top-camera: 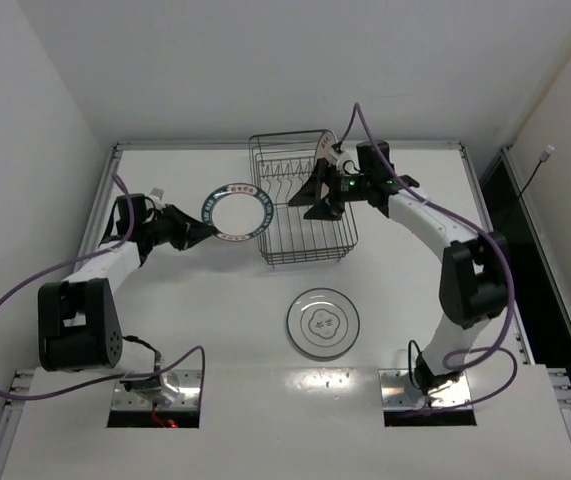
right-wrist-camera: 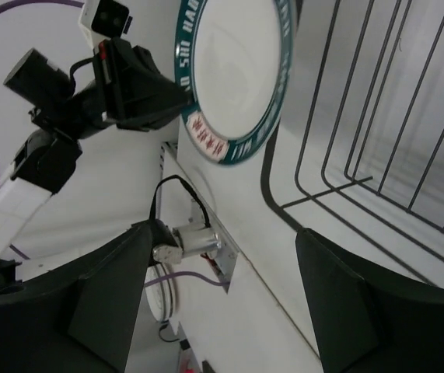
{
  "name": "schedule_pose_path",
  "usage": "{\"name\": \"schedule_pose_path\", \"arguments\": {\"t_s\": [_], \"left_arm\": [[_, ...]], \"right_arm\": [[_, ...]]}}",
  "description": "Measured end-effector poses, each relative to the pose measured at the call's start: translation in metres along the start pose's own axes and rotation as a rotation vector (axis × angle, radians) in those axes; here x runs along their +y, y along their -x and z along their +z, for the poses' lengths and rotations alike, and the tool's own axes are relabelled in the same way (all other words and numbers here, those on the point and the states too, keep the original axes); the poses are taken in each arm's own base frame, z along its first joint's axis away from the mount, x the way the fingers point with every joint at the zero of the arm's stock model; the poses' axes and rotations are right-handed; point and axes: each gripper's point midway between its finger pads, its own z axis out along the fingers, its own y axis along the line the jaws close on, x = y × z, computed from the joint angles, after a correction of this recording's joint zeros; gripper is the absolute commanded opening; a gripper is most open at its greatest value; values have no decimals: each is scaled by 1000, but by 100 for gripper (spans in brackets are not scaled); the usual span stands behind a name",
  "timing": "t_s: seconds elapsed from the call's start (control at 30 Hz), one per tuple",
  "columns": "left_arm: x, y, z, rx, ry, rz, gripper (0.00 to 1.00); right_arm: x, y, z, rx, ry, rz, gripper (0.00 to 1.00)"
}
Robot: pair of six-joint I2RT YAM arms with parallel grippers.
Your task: Load the plates into the dish rack
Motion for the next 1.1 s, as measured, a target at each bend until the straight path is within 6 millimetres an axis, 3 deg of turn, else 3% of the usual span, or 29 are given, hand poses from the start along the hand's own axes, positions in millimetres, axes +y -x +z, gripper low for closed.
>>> {"name": "schedule_pose_path", "arguments": {"t_s": [0.13,0.3,0.43,0.57,0.63,0.67,0.8,0.97,1.1], "left_arm": [[-11,-21,4,65,-77,-4,0],[-32,-33,6,105,-181,7,0],[-52,-47,9,143,-246,47,0],[-60,-62,11,189,-271,67,0],[-60,-67,12,208,-272,67,0],[-59,-68,13,212,-271,66,0],[-53,-74,19,239,-253,53,2],[-51,-69,29,272,-191,102,22],[-56,-54,31,256,-111,210,30]], "right_arm": [[-24,3,22,35,-5,60,72],[-46,4,40,56,-22,98,72],[-48,6,48,53,-3,109,68],[-36,8,57,44,37,96,61],[-31,8,61,41,54,92,48],[-30,9,62,38,59,90,29],[-22,10,64,36,88,92,0],[-25,12,64,20,59,99,0],[-27,32,59,-35,-36,93,0]]}}
